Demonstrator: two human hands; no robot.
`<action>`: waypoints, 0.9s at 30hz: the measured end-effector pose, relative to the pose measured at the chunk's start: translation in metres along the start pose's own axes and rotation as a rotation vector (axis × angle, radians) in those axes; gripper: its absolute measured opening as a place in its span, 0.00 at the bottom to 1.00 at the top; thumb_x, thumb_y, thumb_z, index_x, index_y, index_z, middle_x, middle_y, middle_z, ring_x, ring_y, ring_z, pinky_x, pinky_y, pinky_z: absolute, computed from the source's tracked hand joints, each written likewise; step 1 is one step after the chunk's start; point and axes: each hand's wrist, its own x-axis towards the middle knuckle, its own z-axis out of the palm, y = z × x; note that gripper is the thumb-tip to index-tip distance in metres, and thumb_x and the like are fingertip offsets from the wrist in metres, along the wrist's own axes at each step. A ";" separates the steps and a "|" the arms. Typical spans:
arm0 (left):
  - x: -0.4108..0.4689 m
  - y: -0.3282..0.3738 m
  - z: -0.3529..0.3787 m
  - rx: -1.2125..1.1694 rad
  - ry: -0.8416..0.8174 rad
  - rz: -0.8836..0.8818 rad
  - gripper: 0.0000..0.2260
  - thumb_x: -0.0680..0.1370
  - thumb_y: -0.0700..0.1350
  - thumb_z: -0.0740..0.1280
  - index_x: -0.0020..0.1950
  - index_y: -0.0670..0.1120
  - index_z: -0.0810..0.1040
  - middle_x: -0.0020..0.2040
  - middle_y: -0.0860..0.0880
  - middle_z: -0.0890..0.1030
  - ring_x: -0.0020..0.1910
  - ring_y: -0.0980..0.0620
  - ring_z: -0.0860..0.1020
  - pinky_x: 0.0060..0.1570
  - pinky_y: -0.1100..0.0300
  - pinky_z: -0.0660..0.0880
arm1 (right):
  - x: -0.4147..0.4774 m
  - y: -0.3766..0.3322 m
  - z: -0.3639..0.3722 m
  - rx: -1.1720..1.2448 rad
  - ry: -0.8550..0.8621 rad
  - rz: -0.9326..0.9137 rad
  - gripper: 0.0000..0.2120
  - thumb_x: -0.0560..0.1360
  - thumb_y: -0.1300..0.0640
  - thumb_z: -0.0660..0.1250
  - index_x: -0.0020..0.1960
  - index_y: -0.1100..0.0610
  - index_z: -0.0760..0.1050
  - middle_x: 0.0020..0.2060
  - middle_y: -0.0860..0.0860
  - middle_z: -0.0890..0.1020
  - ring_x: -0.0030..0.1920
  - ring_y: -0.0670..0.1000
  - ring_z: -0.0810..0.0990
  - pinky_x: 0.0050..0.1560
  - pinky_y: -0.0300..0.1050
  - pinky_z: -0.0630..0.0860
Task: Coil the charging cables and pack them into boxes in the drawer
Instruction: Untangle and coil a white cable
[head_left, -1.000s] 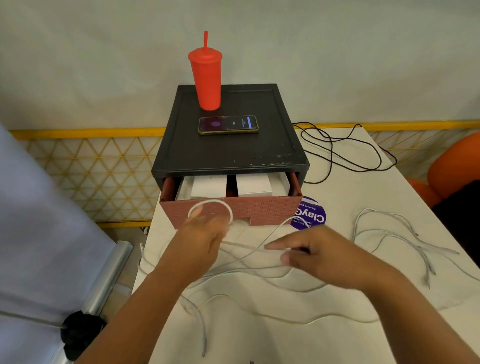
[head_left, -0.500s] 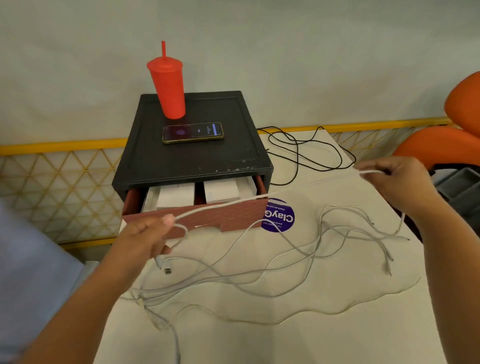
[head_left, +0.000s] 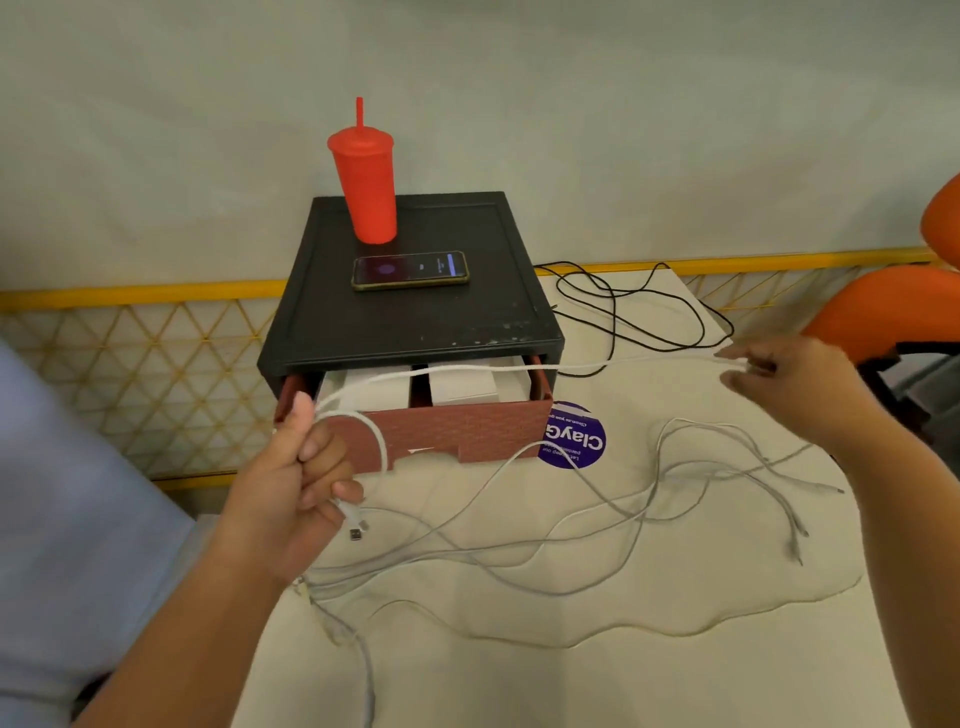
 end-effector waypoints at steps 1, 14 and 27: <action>-0.002 -0.004 0.002 -0.009 0.005 -0.020 0.21 0.72 0.57 0.59 0.22 0.49 0.64 0.18 0.55 0.57 0.15 0.59 0.56 0.18 0.69 0.64 | -0.004 -0.007 0.009 -0.023 -0.060 0.000 0.14 0.73 0.58 0.69 0.58 0.53 0.78 0.48 0.57 0.81 0.46 0.52 0.77 0.49 0.41 0.68; -0.031 -0.026 0.037 0.072 -0.118 -0.224 0.20 0.70 0.59 0.61 0.25 0.47 0.65 0.21 0.53 0.56 0.18 0.59 0.55 0.18 0.67 0.60 | -0.088 -0.160 0.081 0.370 -0.366 -0.734 0.19 0.76 0.45 0.58 0.66 0.47 0.70 0.62 0.45 0.75 0.62 0.40 0.69 0.61 0.42 0.69; -0.041 -0.028 0.032 0.614 -0.124 -0.056 0.02 0.73 0.40 0.69 0.44 0.46 0.80 0.35 0.49 0.79 0.32 0.58 0.77 0.37 0.67 0.76 | -0.087 -0.146 0.098 0.613 -0.123 -0.420 0.09 0.76 0.59 0.64 0.50 0.51 0.82 0.39 0.34 0.81 0.47 0.37 0.78 0.45 0.27 0.72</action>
